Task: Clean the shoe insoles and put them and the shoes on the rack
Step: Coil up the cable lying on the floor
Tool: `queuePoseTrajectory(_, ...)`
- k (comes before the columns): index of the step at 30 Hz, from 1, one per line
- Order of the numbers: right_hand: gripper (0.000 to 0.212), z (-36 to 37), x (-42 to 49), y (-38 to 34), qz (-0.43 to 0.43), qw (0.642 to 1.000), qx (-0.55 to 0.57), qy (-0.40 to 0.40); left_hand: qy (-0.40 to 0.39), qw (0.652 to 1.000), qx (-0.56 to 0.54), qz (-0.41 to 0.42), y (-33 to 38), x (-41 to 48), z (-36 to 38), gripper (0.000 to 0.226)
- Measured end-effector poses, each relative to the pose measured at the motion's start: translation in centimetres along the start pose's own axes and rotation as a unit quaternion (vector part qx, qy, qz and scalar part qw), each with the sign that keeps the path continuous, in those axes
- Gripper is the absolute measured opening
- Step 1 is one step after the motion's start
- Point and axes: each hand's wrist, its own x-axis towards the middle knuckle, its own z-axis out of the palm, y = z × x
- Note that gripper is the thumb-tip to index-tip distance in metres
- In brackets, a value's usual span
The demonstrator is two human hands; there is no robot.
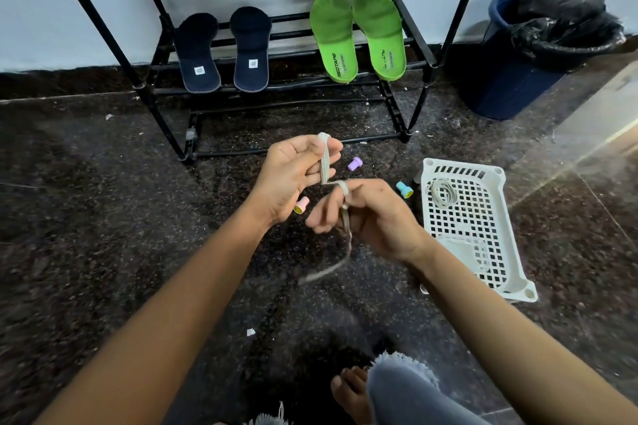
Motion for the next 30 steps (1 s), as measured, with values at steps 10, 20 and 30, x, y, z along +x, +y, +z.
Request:
queuePoseTrajectory(10, 0.042, -0.1, 3.6, -8.2, -0.066, 0.997, 0.038, 0.027, -0.056, 0.998, 0.039, -0.012, -1.0, -0.8, 0.3, 0.021)
queuePoseTrajectory(20, 0.028, -2.5, 7.9, -10.8, -0.1, 0.975, -0.147, 0.132, -0.116, 0.993, 0.032, -0.018, -0.4, -1.8, 0.0, 0.026)
queuePoseTrajectory(30, 0.024, -8.0, 4.2, -2.9, -0.009, 0.944, -0.329, 0.004, -0.12, 0.991, -0.034, -0.037, 0.0, -2.4, -0.2, 0.023)
